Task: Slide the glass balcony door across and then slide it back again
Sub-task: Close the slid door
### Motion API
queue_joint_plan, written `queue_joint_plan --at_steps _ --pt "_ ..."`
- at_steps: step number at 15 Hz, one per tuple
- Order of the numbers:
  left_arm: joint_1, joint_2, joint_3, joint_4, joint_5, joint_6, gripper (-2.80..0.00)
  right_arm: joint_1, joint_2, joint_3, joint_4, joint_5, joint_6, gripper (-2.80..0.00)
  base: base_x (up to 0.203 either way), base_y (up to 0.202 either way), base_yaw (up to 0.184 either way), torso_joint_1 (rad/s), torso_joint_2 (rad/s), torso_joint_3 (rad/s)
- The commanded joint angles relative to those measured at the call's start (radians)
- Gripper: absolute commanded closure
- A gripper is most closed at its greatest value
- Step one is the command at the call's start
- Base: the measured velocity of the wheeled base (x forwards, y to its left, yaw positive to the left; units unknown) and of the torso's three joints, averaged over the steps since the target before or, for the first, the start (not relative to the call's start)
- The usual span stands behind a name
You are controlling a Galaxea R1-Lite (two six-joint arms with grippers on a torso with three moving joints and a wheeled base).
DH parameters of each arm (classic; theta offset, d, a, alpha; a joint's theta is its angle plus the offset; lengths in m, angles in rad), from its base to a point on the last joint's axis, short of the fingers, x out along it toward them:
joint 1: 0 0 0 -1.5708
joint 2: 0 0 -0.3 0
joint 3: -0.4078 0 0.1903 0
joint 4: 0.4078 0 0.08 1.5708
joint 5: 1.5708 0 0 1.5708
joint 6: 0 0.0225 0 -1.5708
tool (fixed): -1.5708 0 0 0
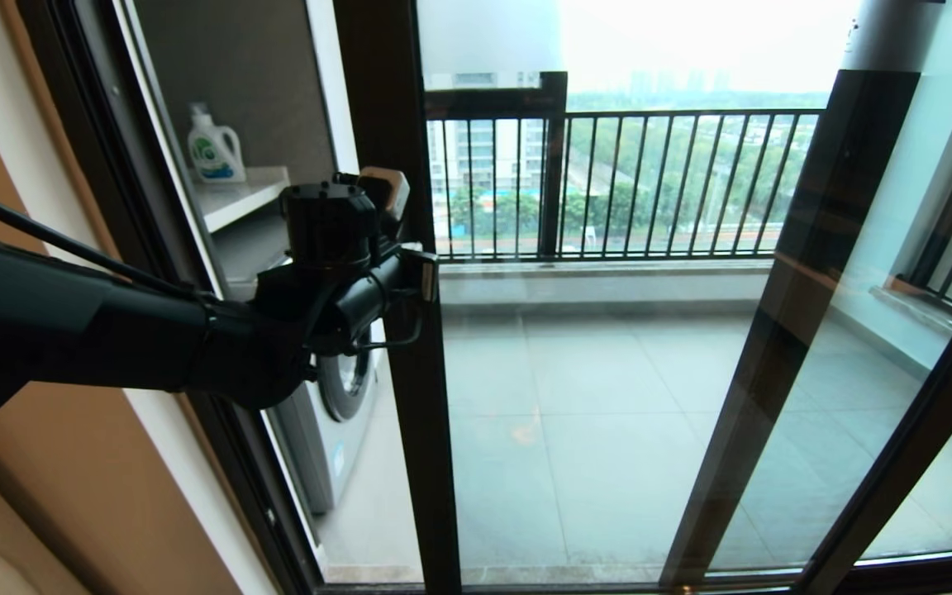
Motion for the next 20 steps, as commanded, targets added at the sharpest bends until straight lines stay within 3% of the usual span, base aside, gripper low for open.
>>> queue_joint_plan --at_steps 1,10,16,20 --pt "0.006 -0.005 0.0 -0.009 0.001 0.001 0.0 0.0 0.001 0.0 0.001 0.001 -0.001 0.0 0.0 0.0 0.0 0.0 0.0 0.0" --pt "0.108 -0.034 0.052 -0.01 -0.009 -0.004 0.0 0.0 0.001 0.0 0.001 0.001 -0.001 0.0 0.0 0.0 0.0 0.0 0.0 0.0" --pt "0.144 -0.125 0.237 -0.138 -0.05 -0.006 0.0 0.0 0.001 0.0 0.001 0.001 -0.001 0.0 0.0 0.0 0.0 0.0 0.0 0.0" --pt "0.215 -0.118 0.229 -0.146 -0.085 -0.006 0.0 0.0 0.001 0.0 0.001 0.001 -0.001 0.0 0.0 0.0 0.0 0.0 0.0 0.0"
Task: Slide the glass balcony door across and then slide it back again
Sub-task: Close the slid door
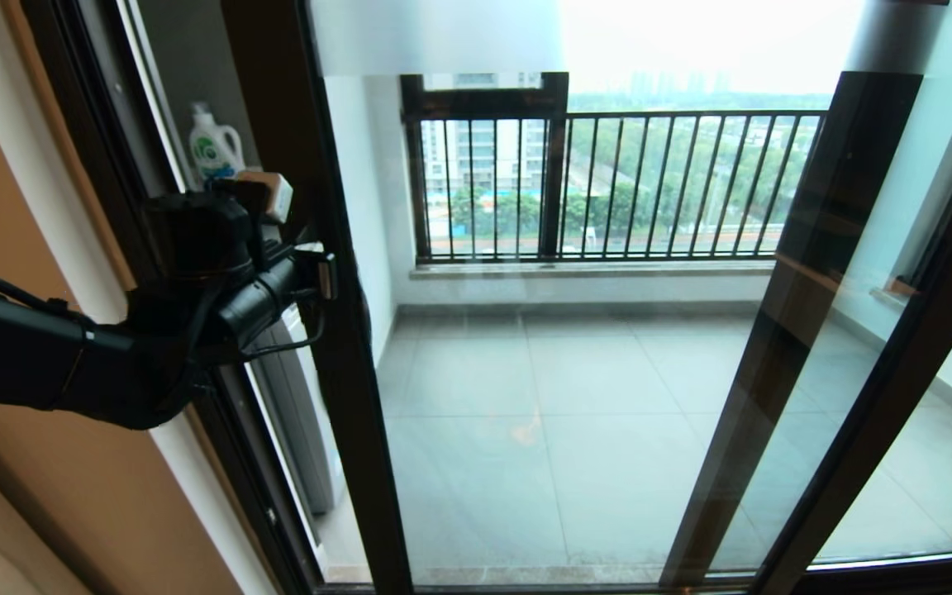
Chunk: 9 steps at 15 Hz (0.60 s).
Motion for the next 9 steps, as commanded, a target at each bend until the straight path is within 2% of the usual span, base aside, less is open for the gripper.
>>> queue_joint_plan --at_steps 1,4,7,9 --pt "0.036 0.002 -0.005 -0.005 -0.02 0.001 0.0 0.0 0.001 0.0 0.001 0.001 -0.001 0.0 0.0 0.0 0.0 0.0 0.0 0.0" --pt "0.084 0.018 -0.017 -0.003 -0.031 0.004 0.0 0.0 0.001 0.0 0.001 0.001 -0.001 0.0 0.0 0.0 0.0 0.0 0.0 0.0" --pt "0.139 0.018 -0.014 -0.003 -0.074 0.007 0.0 0.0 0.001 0.0 0.001 0.001 -0.001 0.0 0.0 0.0 0.0 0.0 0.0 0.0" --pt "0.152 0.017 -0.01 -0.003 -0.076 0.008 0.0 0.0 0.001 0.0 0.001 0.001 -0.001 0.0 0.0 0.0 0.0 0.0 0.0 0.0"
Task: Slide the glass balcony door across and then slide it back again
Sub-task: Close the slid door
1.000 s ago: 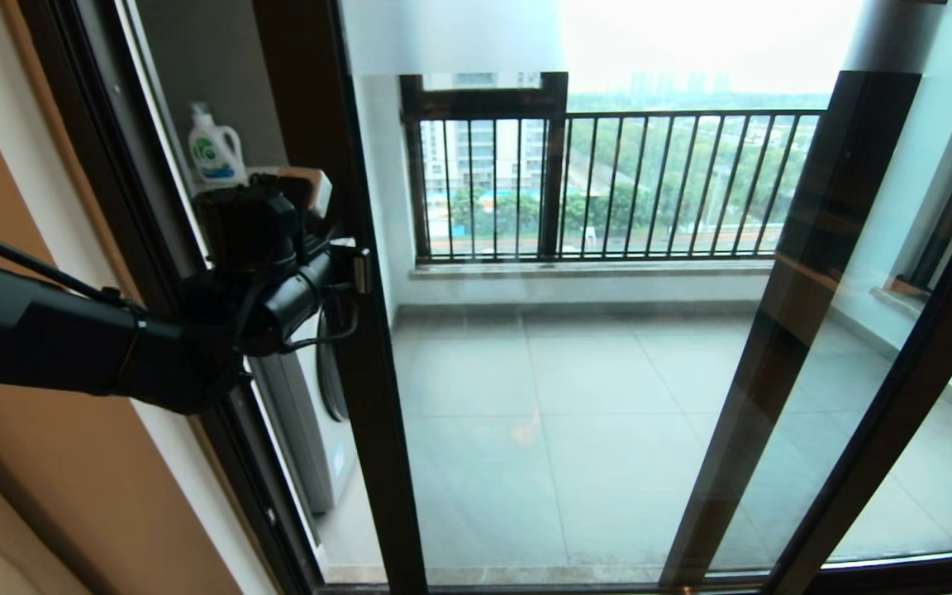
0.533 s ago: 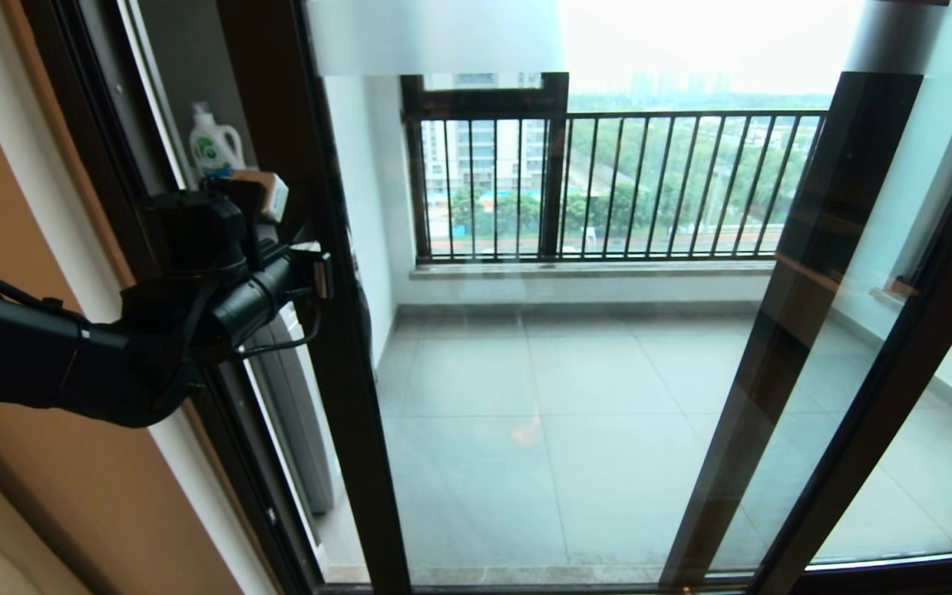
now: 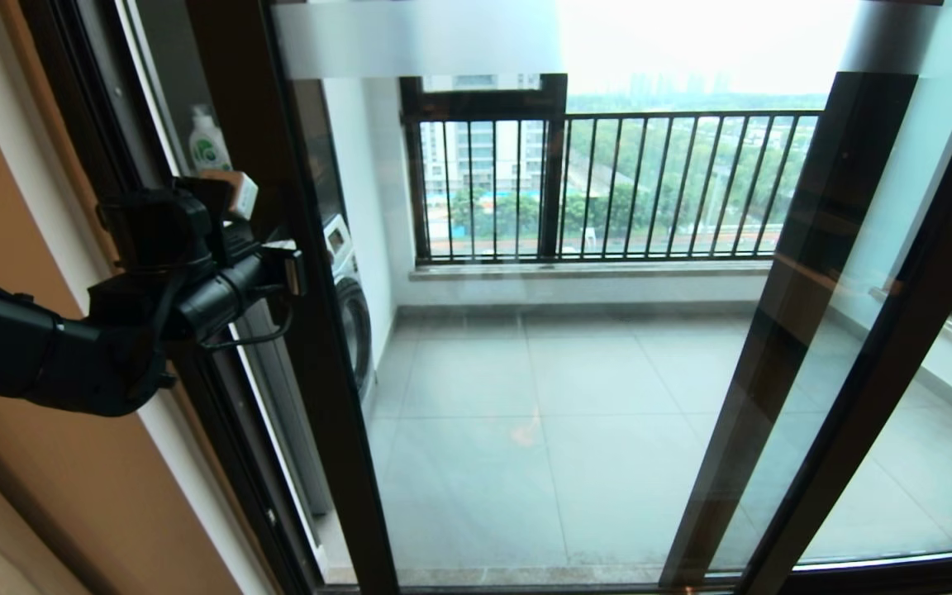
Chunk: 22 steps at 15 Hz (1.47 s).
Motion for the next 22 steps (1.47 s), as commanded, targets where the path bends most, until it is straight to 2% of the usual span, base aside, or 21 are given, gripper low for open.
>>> queue_joint_plan --at_steps 1,9,14,22 --pt "0.016 0.004 0.0 -0.007 0.007 0.001 0.0 0.0 0.001 0.0 -0.001 0.001 -0.001 0.0 0.0 0.0 0.0 0.0 0.0 0.0" --pt "0.075 -0.01 0.006 -0.007 -0.028 0.001 0.0 0.0 0.001 0.0 0.001 0.001 -0.001 0.0 0.0 0.0 0.0 0.0 0.0 0.0" --pt "0.084 -0.032 0.008 -0.008 -0.038 -0.001 0.0 0.0 0.001 0.0 0.001 0.001 -0.001 0.0 0.0 0.0 0.0 0.0 0.0 0.0" --pt "0.2 0.004 0.005 -0.008 -0.103 0.001 0.0 0.0 0.001 0.0 -0.001 0.001 -0.001 0.0 0.0 0.0 0.0 0.0 0.0 0.0"
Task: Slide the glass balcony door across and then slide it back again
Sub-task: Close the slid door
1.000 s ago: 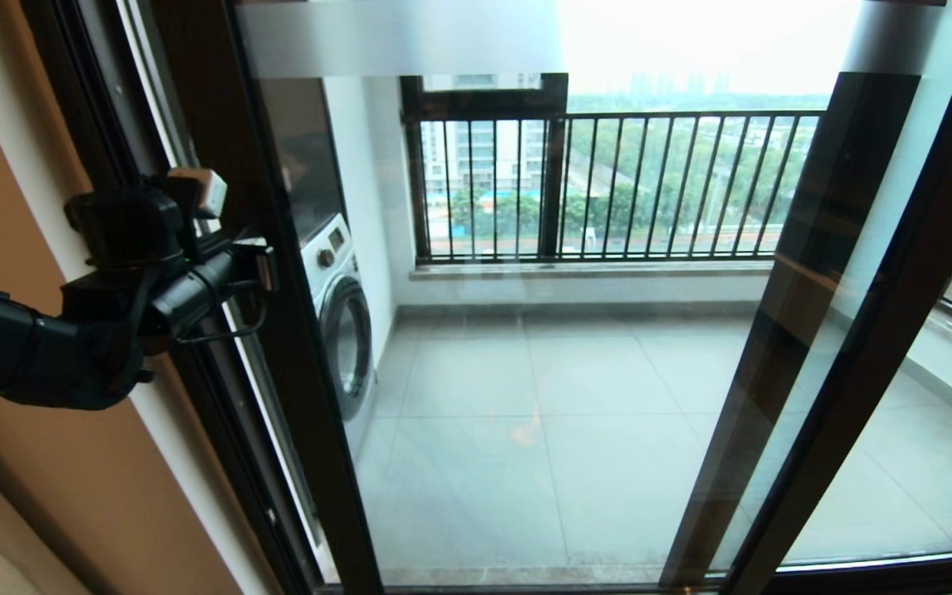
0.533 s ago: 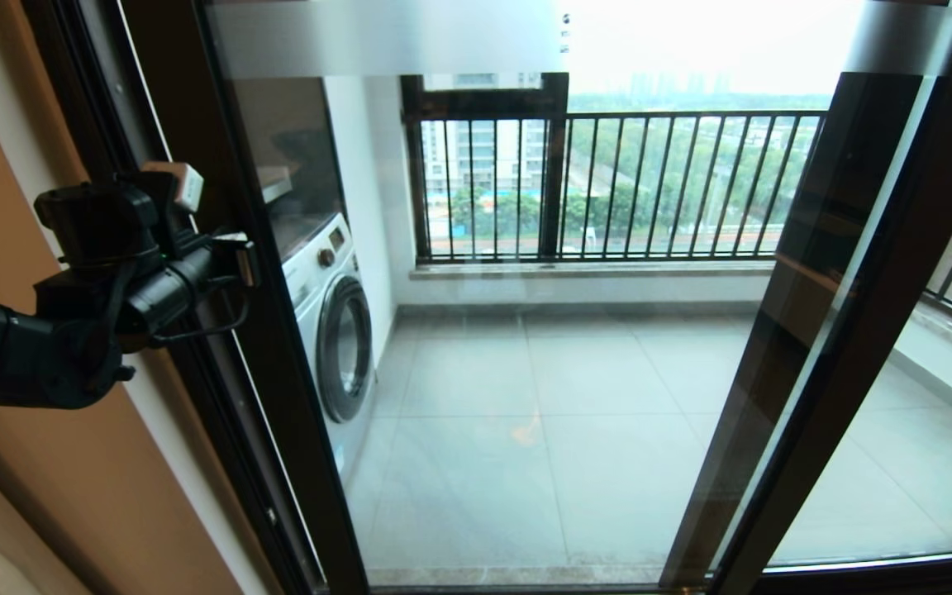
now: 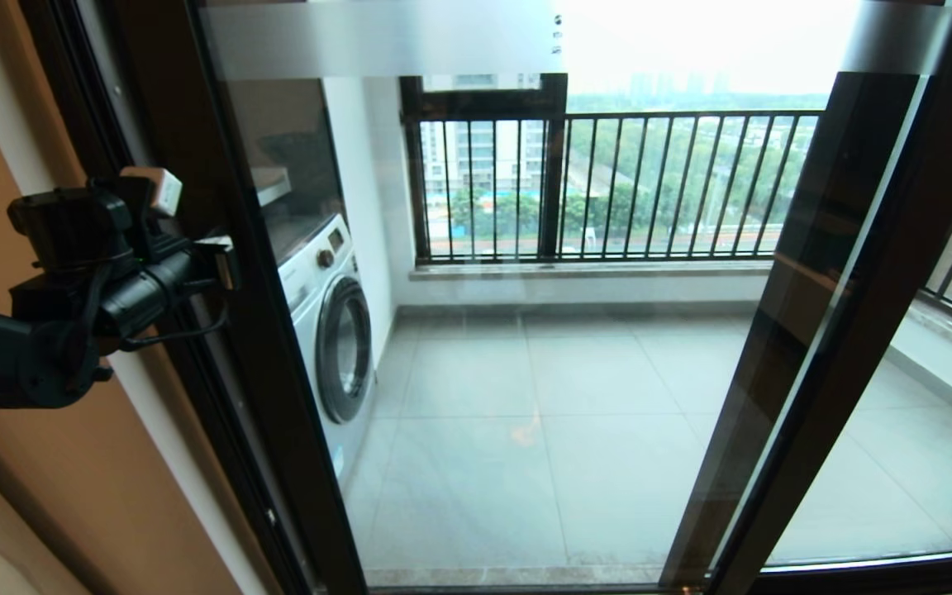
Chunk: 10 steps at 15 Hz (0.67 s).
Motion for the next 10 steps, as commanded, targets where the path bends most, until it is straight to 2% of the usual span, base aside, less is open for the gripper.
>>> queue_joint_plan --at_steps 1,10 --pt "0.019 0.019 -0.003 -0.003 0.011 0.001 0.0 0.0 0.001 0.0 0.0 0.001 0.0 0.0 0.0 0.0 0.0 0.0 0.0 0.0" --pt "0.03 0.022 -0.006 -0.006 0.01 0.001 0.0 0.0 0.001 0.0 0.0 0.001 0.0 0.0 0.0 0.0 0.0 0.0 0.0 0.0"
